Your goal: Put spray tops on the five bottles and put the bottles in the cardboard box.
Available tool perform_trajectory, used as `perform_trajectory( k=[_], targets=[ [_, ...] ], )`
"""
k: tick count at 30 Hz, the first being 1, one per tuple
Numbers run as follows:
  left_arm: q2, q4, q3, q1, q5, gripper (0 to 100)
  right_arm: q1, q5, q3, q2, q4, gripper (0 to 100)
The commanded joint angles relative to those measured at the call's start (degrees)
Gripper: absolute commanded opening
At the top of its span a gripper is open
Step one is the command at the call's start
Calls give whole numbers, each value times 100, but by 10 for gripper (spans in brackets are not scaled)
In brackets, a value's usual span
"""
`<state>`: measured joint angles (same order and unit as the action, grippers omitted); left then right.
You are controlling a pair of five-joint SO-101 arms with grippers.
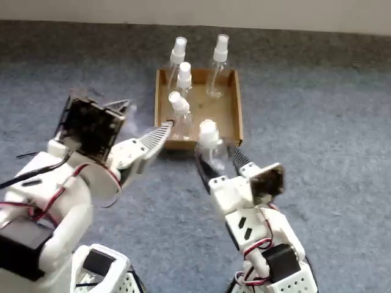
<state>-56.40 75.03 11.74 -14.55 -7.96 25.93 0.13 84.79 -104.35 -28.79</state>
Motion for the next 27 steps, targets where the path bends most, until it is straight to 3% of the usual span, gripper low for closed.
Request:
perform_trajectory(
  k=[1, 7, 13, 21, 27],
  targets=[
    [-127, -193, 664, 1130, -9, 245, -778, -9, -734, 514, 1086, 4],
    [-127, -642, 2396, 1789, 9, 245, -1411, -44, -1868, 3187, 2932, 4],
    [-136, -1433, 3600, 2176, 18, 245, -1376, -62, -2703, 5552, 4233, 4],
    [-136, -2470, 4760, 2396, 18, 245, -1349, -62, -2703, 7635, 5956, 4],
    [-136, -2637, 4919, 2387, 18, 245, -1270, -1108, -2932, 8822, 6193, 4]
  ],
)
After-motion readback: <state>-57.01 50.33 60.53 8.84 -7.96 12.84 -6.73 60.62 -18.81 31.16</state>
